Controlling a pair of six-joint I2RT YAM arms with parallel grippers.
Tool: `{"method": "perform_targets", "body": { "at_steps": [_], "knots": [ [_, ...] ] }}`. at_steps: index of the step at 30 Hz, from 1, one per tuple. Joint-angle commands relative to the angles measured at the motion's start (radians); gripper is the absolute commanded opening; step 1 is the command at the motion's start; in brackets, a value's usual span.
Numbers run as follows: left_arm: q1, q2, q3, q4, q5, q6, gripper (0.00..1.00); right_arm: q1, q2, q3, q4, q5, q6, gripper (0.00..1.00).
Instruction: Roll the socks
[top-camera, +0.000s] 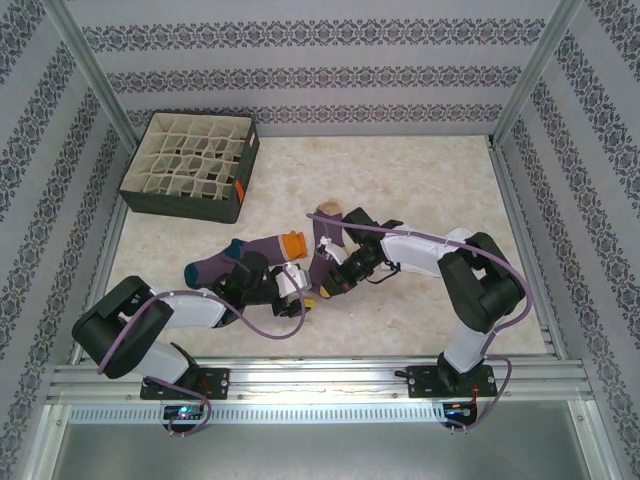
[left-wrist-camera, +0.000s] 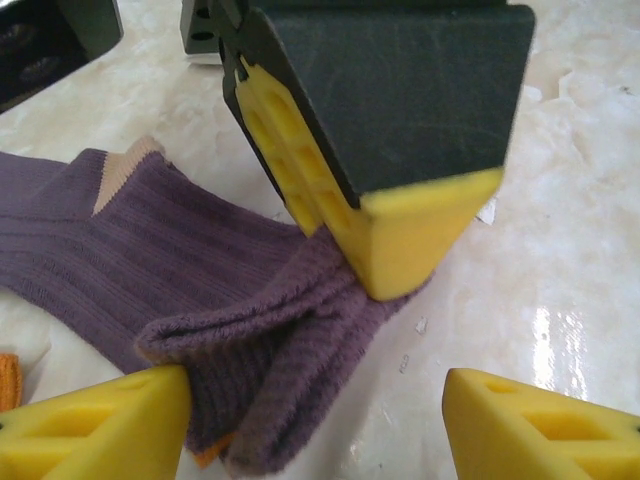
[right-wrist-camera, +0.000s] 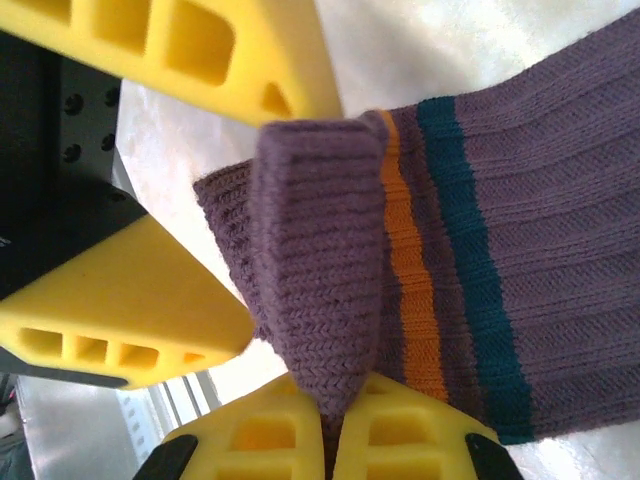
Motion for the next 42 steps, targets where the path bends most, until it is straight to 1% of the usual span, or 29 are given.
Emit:
{"method": "perform_targets", "body": {
  "at_steps": [1,6,10,12,13,14,18,20,22,23,24,25,27,28,30,35,37,42],
  "knots": [
    [-0.012,0.025,0.051,0.015,0.013,0.064,0.7,-0.005,0.027,0.028,-0.024,-0.05,0.008,0.0],
    [-0.009,0.006,0.034,0.015,-0.045,0.078,0.74,-0.006,0.041,0.038,-0.037,-0.057,0.004,0.0],
    [-0.004,-0.011,0.026,-0.007,-0.047,0.086,0.76,-0.006,0.039,0.038,-0.044,-0.055,0.005,0.0],
    [-0.002,-0.02,0.024,-0.024,-0.026,0.101,0.74,-0.006,0.037,0.037,-0.044,-0.055,0.005,0.0],
    [-0.002,-0.021,0.027,-0.037,-0.012,0.109,0.71,-0.006,0.037,0.037,-0.045,-0.054,0.005,0.0],
    [-0.002,-0.022,0.037,-0.068,0.008,0.119,0.65,-0.006,0.037,0.036,-0.047,-0.055,0.004,0.0],
    [-0.002,-0.016,0.086,-0.169,0.071,0.126,0.31,-0.008,0.042,0.042,-0.059,-0.061,0.003,0.0],
    [-0.002,-0.008,0.097,-0.19,0.096,0.127,0.18,-0.011,0.039,0.039,-0.061,-0.062,0.002,0.0],
    [-0.002,0.003,0.109,-0.213,0.109,0.122,0.09,-0.016,0.031,0.033,-0.059,-0.067,0.006,0.0],
    [-0.002,0.008,0.111,-0.22,0.111,0.118,0.06,-0.02,0.028,0.031,-0.058,-0.068,0.009,0.0],
    [-0.002,0.013,0.116,-0.225,0.113,0.108,0.03,-0.023,0.023,0.027,-0.057,-0.067,0.01,0.03],
    [-0.002,0.02,0.121,-0.229,0.113,0.091,0.01,-0.028,0.015,0.023,-0.054,-0.062,0.014,0.13],
    [-0.002,0.035,0.142,-0.257,0.112,0.064,0.0,-0.04,-0.009,0.005,-0.038,-0.038,0.035,0.27],
    [-0.002,0.046,0.156,-0.276,0.108,0.049,0.0,-0.049,-0.026,-0.008,-0.025,-0.015,0.05,0.32],
    [0.0,0.072,0.183,-0.295,0.096,0.007,0.0,-0.071,-0.066,-0.037,0.011,0.021,0.092,0.36],
    [0.018,0.16,0.247,-0.295,0.129,-0.126,0.0,-0.123,-0.167,-0.127,0.158,0.049,0.212,0.38],
    [0.021,0.192,0.277,-0.311,0.115,-0.16,0.0,-0.12,-0.187,-0.14,0.174,0.118,0.231,0.38],
    [0.026,0.255,0.354,-0.402,0.057,-0.208,0.0,-0.107,-0.195,-0.158,0.212,0.219,0.265,0.4]
  ]
}}
